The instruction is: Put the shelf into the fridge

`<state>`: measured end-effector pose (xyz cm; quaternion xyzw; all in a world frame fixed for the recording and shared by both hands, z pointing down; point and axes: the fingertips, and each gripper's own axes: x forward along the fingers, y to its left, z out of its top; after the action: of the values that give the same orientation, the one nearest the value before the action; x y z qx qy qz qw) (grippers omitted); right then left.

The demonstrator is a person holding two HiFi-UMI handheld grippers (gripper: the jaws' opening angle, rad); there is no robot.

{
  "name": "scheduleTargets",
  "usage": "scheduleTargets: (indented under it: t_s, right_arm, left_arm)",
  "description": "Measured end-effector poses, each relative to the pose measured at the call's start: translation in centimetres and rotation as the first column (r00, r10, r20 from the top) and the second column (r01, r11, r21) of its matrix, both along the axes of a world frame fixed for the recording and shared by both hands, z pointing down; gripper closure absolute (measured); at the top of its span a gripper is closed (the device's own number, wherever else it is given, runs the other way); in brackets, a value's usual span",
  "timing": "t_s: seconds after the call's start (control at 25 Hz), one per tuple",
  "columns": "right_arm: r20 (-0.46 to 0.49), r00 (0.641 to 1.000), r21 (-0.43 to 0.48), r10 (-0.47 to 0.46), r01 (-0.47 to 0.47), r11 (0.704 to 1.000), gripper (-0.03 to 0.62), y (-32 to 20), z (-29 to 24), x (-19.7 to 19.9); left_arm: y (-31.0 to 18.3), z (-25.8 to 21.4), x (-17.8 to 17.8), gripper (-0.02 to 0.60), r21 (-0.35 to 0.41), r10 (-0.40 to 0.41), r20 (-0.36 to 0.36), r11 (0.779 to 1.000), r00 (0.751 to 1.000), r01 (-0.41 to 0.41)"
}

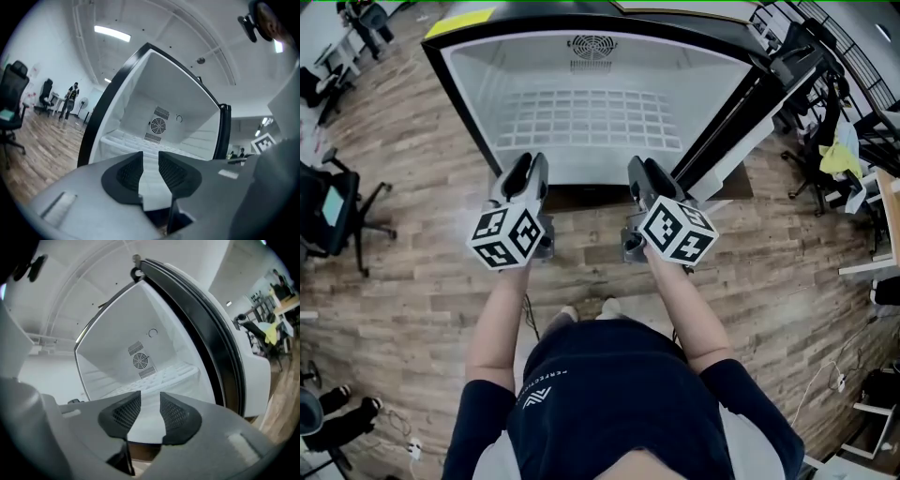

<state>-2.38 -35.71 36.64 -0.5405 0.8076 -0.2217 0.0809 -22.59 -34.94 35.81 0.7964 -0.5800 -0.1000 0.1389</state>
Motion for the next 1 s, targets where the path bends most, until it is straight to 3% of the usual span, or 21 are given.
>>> scheduleTargets:
  t_s: [0.16, 0.28, 0.56, 1.0]
  right_arm:
    - [-0.240, 0.971, 0.110, 0.019, 0.008, 0.994, 0.470, 0.2, -0.9, -1.0]
    - [-0.344, 0.938, 0.142, 0.028, 0.023, 0.990, 0.469, 0.0, -0.9, -1.8]
    - [-0.396, 0.917, 0.156, 0.039, 0.026, 0.987, 0.465, -0.3, -1.0, -2.4]
    - [-0.389, 0.921, 0.139, 0.016, 0.041, 0.989, 0.462, -1.4, -0.9, -2.8]
  left_arm:
    - [0.2, -0.1, 0.5, 0.464, 0.022, -0.016, 0.178, 1.000, 0.984, 0.012]
    - [0.1, 0.2, 0.6, 0.454, 0.013, -0.013, 0.214, 1.000, 0.977, 0.011]
    - [0.2, 0.0, 0.5, 0.449, 0.017, -0.011, 0.238, 1.000, 0.971, 0.007]
    - [-1.0, -0.2, 0.9, 0.432, 0.011, 0.011, 0.221, 1.000, 0.975, -0.014]
